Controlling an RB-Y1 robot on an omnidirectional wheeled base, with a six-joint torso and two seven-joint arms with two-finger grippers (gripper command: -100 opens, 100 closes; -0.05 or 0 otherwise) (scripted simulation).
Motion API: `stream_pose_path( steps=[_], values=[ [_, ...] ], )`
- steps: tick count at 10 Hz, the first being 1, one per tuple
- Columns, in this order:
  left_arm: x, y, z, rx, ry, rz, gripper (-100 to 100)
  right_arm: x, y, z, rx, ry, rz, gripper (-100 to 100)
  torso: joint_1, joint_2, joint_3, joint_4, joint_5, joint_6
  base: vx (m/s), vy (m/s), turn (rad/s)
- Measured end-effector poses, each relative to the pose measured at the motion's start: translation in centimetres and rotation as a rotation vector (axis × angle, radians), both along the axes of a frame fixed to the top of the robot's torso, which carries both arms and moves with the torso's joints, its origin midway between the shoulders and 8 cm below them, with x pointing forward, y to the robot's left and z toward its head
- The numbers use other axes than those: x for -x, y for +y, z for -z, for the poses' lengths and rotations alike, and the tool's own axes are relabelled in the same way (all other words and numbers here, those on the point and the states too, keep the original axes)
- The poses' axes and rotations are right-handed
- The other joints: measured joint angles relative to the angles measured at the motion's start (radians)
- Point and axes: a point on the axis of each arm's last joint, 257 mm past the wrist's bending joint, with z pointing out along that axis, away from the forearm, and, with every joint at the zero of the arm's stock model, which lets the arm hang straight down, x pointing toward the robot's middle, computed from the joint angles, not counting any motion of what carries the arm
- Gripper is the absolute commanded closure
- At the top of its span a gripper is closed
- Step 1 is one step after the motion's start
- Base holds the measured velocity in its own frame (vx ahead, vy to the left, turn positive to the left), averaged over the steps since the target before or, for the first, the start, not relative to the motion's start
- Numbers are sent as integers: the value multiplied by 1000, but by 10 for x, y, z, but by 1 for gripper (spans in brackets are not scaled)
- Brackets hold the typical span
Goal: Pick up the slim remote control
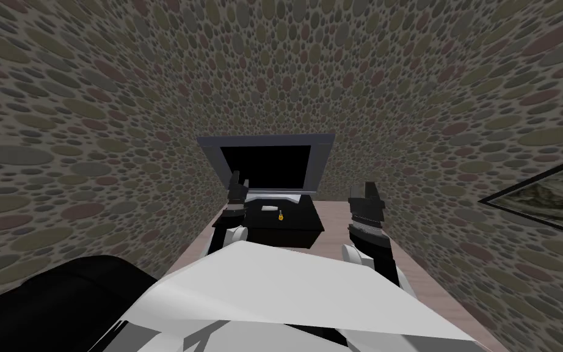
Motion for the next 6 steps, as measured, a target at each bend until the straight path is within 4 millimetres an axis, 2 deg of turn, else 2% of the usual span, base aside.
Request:
stream_pose_path(
  steps=[1,4,6],
  values=[
    [-6,2,7,4,24,13,-100,0,0,0,0,0,0,0,0,0,0,0,0,0,-23,-1,-243],
    [-27,6,53,39,143,56,-100,0,0,0,0,0,0,0,0,2,1,0,0,0,-31,2,-233],
    [-32,10,81,65,220,76,-100,0,0,0,0,0,0,0,1,2,1,0,0,0,-19,3,-121]
  ],
)
